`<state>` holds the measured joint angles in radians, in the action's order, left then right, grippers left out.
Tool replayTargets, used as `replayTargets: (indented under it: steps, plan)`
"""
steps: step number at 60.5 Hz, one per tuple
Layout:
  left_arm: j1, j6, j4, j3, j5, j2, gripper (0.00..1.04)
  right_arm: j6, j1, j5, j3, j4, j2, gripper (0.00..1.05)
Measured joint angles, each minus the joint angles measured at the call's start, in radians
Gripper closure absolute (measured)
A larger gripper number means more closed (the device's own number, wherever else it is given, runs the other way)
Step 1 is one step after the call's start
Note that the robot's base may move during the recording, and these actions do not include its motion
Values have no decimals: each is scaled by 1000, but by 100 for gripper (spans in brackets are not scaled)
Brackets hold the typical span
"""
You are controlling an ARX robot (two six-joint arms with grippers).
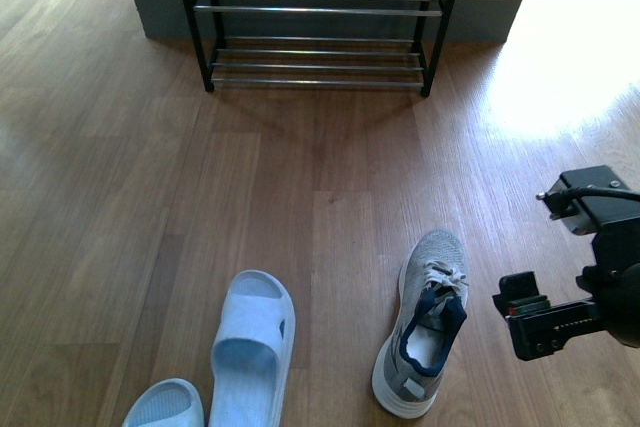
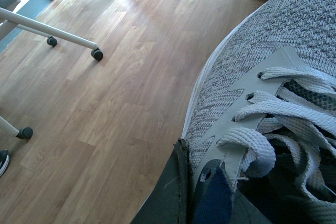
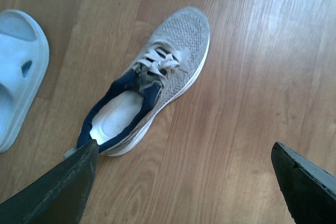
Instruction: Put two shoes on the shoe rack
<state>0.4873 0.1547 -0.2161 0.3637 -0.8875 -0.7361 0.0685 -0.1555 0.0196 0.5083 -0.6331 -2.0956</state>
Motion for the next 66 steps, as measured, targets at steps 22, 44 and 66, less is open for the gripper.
replayTargets:
  steps: [22, 44, 66]
  plan:
    - [0, 0, 0, 0, 0, 0, 104, -80, 3, -50, 227, 31, -324, 9]
    - [0, 0, 0, 0, 0, 0, 104, -178, 17, -47, 412, 131, -469, 9]
    - [0, 0, 0, 0, 0, 0, 104, -259, 9, -19, 506, 180, -542, 21]
